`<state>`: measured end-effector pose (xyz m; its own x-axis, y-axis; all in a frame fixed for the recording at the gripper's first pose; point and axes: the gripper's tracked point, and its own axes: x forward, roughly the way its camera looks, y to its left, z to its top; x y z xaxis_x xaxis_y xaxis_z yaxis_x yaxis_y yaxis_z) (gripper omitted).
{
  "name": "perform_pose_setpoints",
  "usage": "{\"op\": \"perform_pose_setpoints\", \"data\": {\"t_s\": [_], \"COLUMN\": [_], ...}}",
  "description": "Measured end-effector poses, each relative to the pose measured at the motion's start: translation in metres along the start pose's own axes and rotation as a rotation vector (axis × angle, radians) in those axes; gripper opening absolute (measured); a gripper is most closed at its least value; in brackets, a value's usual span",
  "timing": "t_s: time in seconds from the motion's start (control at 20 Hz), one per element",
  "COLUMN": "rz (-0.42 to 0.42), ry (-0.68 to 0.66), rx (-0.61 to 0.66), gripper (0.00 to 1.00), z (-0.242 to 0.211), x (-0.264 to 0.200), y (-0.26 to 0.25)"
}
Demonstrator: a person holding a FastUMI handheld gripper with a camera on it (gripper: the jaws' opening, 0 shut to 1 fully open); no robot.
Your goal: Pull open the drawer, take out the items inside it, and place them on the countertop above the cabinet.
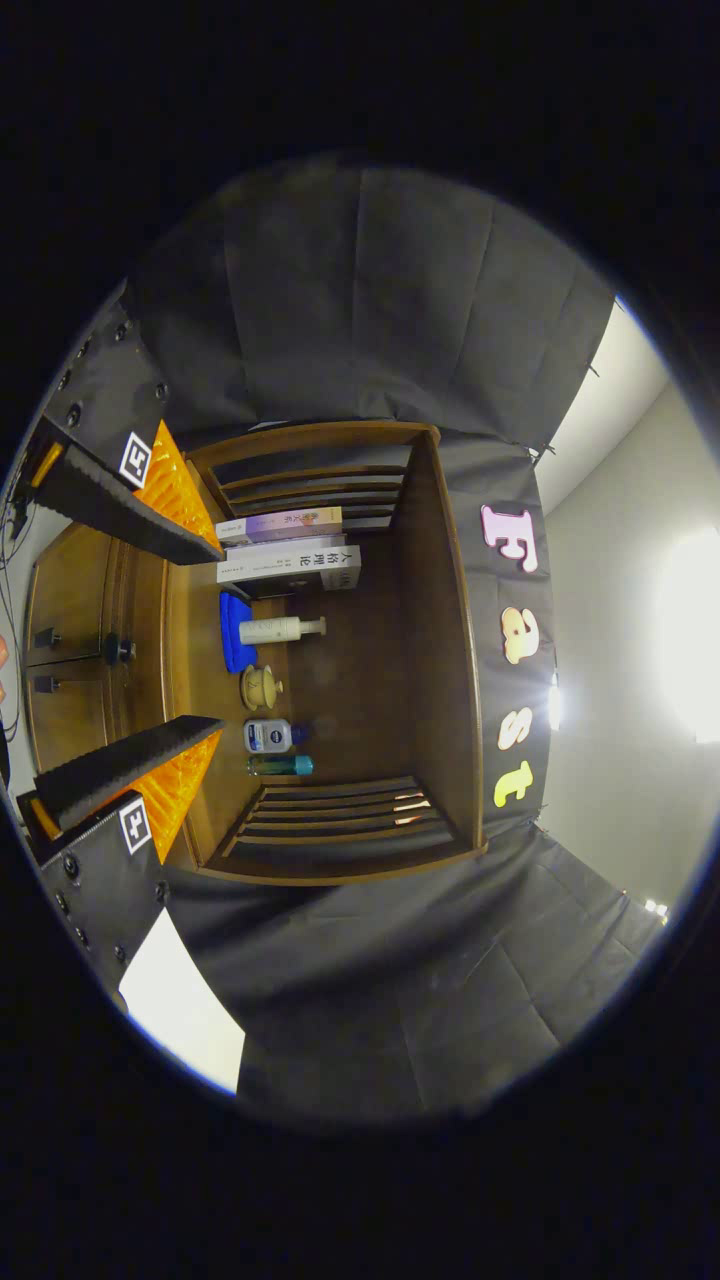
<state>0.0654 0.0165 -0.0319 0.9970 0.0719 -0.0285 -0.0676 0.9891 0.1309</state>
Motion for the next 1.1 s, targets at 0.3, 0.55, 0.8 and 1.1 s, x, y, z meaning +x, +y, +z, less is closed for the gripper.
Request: {"op": "perform_pose_setpoints", "data": {"t_s": [0.3, 0.55, 0.8, 1.1], "rz": [0.021, 0.019, -0.005, -0.026], "ry": [0.073, 0.133, 0.229, 0.29], "rx": [0.011, -0.007, 0.032, 0.029], "gripper": [0.96, 0.96, 0.96, 0.98], "z": [-0.047, -0.096, -0.157, -0.2], "x": [0.049, 0.089, 0.115, 0.133], "y": [0.0, -0.007, -0.018, -0.026]}}
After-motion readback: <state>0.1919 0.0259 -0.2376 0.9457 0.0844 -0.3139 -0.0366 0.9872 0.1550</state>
